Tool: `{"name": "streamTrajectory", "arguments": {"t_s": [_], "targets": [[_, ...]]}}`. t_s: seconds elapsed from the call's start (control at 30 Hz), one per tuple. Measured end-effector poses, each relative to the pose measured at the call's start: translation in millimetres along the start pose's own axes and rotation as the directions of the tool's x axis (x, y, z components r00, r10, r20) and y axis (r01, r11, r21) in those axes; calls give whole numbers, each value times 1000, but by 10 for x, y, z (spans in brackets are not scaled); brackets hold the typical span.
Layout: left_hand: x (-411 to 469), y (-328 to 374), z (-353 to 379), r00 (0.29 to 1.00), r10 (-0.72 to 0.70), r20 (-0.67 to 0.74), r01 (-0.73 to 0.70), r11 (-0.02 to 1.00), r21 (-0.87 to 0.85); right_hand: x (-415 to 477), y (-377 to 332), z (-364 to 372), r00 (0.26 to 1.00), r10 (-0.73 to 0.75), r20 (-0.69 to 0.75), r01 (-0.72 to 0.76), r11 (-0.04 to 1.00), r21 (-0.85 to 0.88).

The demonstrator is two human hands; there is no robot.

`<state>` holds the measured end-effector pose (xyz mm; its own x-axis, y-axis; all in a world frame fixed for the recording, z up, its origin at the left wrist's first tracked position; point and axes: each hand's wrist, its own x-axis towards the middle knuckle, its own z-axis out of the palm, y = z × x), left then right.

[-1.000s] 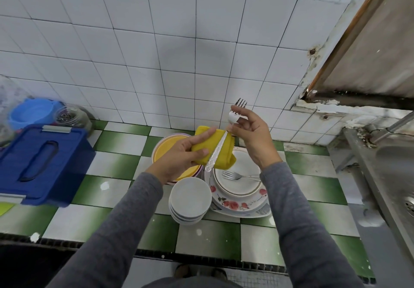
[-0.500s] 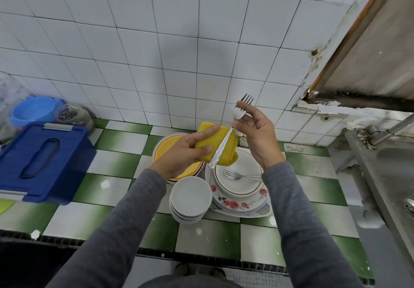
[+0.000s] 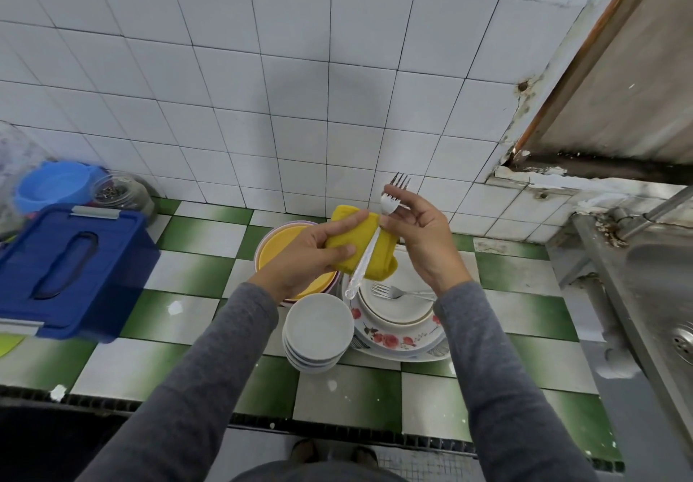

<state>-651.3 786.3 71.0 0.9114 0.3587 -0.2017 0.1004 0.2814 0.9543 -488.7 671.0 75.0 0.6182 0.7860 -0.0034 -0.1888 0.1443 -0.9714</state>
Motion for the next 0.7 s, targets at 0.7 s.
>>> {"name": "streamTrajectory", "arguments": {"t_s": [0.7], "targets": [[33,-98,215,996,16,-87,-29,987,-156,-77,-50,107,985,-169,39,153,744,-650]]}}
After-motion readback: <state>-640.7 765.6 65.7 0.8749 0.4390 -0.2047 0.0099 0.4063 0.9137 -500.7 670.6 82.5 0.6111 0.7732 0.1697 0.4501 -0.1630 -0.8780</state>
